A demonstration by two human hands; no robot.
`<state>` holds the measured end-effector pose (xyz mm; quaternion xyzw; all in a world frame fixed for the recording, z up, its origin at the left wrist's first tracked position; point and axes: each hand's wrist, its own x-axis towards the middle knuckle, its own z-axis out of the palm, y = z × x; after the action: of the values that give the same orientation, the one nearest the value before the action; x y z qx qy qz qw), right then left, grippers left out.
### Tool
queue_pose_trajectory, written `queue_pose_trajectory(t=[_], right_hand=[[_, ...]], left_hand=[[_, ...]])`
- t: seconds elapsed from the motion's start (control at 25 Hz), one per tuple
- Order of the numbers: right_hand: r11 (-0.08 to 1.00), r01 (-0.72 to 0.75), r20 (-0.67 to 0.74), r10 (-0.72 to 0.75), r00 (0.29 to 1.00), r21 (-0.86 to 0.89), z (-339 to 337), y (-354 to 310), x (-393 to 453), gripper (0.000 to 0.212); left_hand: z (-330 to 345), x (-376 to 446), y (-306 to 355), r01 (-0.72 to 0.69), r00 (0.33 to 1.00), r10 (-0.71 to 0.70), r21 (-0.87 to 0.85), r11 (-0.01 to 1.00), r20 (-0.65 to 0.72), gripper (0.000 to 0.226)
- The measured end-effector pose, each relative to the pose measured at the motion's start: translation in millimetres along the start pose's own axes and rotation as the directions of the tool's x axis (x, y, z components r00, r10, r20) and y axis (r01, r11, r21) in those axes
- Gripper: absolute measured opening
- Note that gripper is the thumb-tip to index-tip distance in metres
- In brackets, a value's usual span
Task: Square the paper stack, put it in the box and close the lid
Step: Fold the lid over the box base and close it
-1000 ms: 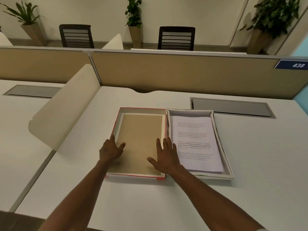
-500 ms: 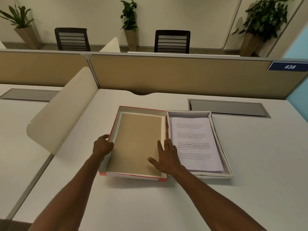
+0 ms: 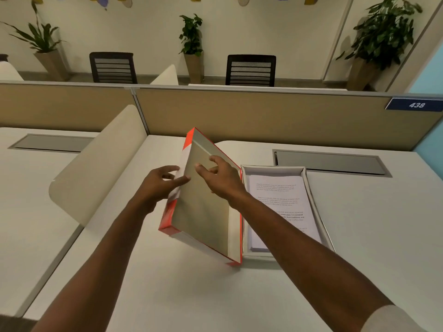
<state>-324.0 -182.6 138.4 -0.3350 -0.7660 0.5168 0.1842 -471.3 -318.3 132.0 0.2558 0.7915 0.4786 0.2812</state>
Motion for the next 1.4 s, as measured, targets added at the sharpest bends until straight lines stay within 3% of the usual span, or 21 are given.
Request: queue_pose_trajectory(t=[0.12, 0.24, 0.32, 0.4, 0.52, 0.64, 0.8, 0.92, 1.12, 1.24, 1.4], right_hand=[[0.990, -0.095, 0.026, 0.093, 0.995, 0.103, 7.2, -21.2, 4.5, 0.071], [0.999, -0.042, -0.162, 0.039, 0.986, -0.013, -6.1, -20.3, 8.1, 0.058], [0.999, -0.053, -0.215, 0.051, 0.975, -0.004, -21.0, -12.8, 9.0, 0.053], [0.997, -0.070, -0.216, 0.073, 0.974, 0.022, -35.7, -8.0, 8.6, 0.053], [0.994, -0.076, -0.228, 0.091, 0.969, 0.077, -52.2, -2.0, 5.7, 0.053], [0.970, -0.130, -0.225, 0.176, 0.958, 0.203, -73.1, 10.3, 0.6, 0.054], [0.893, -0.203, -0.160, 0.286, 0.945, 0.402, -116.5, 33.2, -6.4, 0.055], [0.864, -0.228, -0.167, 0.332, 0.928, 0.449, -154.0, 55.0, -12.9, 0.055], [0.948, -0.293, -0.318, 0.318, 0.893, 0.126, -197.4, 101.7, -25.1, 0.089], [0.938, -0.346, -0.311, 0.336, 0.889, 0.024, -215.2, 138.5, -32.7, 0.074], [0.914, -0.400, -0.241, 0.405, 0.882, 0.073, -229.2, 180.2, -39.0, 0.060]], left_hand=[[20.1, -14.1, 17.2, -0.078, 0.991, 0.097, -0.200, 0.977, 0.089, 0.023], [43.7, -14.1, 13.5, -0.088, 0.986, 0.133, -0.368, 0.926, 0.098, 0.028], [65.4, -7.9, -0.6, 0.014, 0.990, 0.045, -0.417, 0.909, 0.130, 0.034], [91.5, -1.6, -21.8, 0.202, 0.969, -0.132, -0.363, 0.910, 0.208, 0.047], [127.8, -0.3, -56.8, 0.473, 0.863, -0.390, -0.240, 0.848, 0.322, 0.070], [158.4, 2.8, -76.2, 0.555, 0.810, -0.441, -0.262, 0.790, 0.387, 0.072], [176.3, 12.9, -71.4, 0.557, 0.812, -0.426, -0.309, 0.771, 0.399, 0.055], [182.6, 25.2, -68.9, 0.553, 0.809, -0.425, -0.282, 0.784, 0.405, 0.051], [205.6, 39.1, -59.0, 0.437, 0.872, -0.367, -0.178, 0.881, 0.324, 0.045], [216.9, 43.4, -60.0, 0.341, 0.918, -0.310, -0.095, 0.935, 0.247, 0.026], [224.4, 39.2, -64.5, 0.304, 0.937, -0.290, -0.048, 0.951, 0.194, 0.029]])
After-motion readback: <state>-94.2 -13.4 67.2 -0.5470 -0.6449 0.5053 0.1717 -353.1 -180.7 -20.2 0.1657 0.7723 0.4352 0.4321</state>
